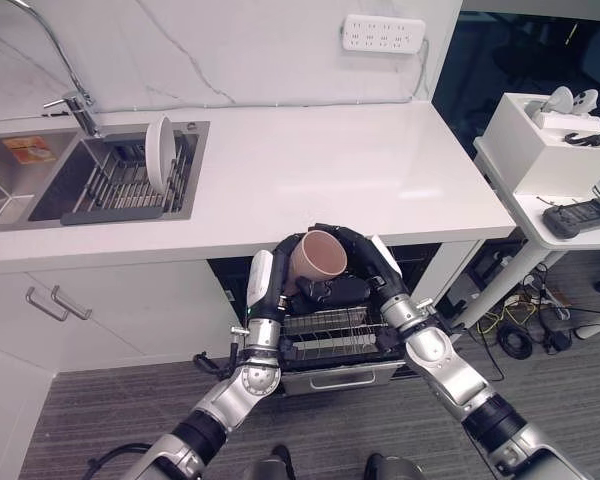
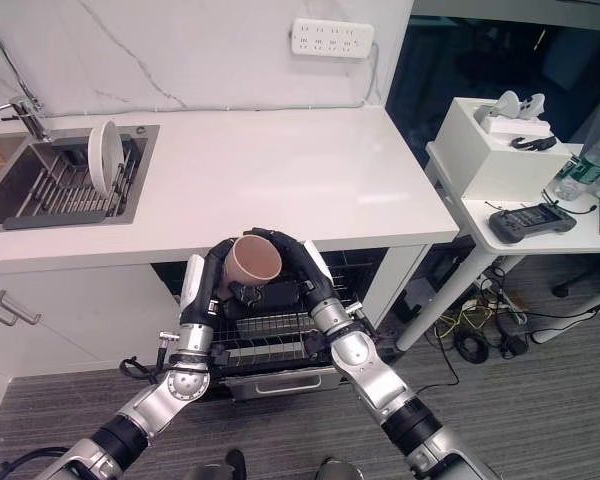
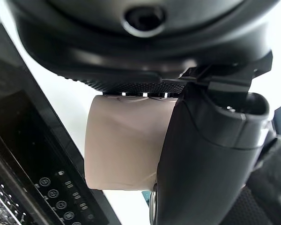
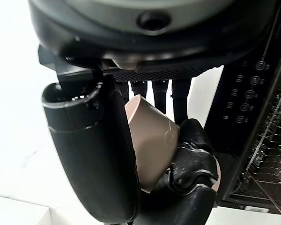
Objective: Place the dishes in the dishwasher.
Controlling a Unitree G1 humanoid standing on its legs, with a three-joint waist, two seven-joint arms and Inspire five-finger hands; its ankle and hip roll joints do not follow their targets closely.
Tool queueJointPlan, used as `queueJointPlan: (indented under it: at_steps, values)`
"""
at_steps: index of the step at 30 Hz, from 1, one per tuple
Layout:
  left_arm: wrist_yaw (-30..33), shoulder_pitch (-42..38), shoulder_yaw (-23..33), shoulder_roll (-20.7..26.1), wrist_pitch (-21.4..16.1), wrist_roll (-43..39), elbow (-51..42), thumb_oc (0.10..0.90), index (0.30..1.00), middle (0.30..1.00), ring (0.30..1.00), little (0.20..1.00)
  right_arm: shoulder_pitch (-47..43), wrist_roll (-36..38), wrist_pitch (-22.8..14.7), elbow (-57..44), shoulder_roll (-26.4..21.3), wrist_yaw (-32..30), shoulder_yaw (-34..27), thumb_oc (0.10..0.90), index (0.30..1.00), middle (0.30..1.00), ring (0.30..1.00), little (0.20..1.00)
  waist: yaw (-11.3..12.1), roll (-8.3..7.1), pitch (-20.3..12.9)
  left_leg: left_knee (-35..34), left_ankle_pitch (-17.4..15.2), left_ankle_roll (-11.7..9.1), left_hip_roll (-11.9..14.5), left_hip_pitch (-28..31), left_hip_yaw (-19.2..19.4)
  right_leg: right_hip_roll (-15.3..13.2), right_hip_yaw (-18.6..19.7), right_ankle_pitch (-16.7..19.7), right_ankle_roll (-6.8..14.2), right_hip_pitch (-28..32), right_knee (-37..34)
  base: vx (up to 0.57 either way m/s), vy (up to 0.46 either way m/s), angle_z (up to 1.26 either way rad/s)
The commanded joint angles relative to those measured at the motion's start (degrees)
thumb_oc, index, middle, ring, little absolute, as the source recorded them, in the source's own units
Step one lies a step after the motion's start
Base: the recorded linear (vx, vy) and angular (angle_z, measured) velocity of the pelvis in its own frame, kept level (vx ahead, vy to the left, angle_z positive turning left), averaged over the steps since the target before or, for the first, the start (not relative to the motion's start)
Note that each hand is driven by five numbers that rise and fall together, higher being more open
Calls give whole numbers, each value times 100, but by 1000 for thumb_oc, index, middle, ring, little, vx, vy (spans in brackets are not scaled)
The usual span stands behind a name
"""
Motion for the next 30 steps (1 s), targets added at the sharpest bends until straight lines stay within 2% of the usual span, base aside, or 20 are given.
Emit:
queueJointPlan:
  at_steps: [1,13,26,30]
  values:
    - [-131,-912,-593,-727,-1316,146,-1185,800,900,900,900,900,-570,339,-885,-731,504,287,122,400,300,300,300,300,118,-28,-301,152,-855,-87,159,400,27,121,460,-485,140,287,-35,0,0,0]
    - [-116,-932,-543,-715,-1157,121,-1373,800,900,900,900,900,-498,323,-1004,-785,611,190,123,400,300,300,300,300,125,9,-310,152,-829,-101,159,367,1,132,421,-512,104,304,-35,0,0,0]
    - [187,-941,-518,-672,-1051,530,-1323,800,900,900,900,900,-407,378,-1018,-775,630,132,171,400,300,300,300,300,106,24,-304,152,-809,-107,175,375,19,134,400,-518,88,331,-35,0,6,3]
    - [374,-865,-462,-603,-848,589,-1217,800,900,900,900,900,-385,530,-1289,-794,576,-319,-8,400,300,300,300,300,94,35,-306,152,-791,-121,189,367,23,136,407,-517,89,334,-35,6,18,4]
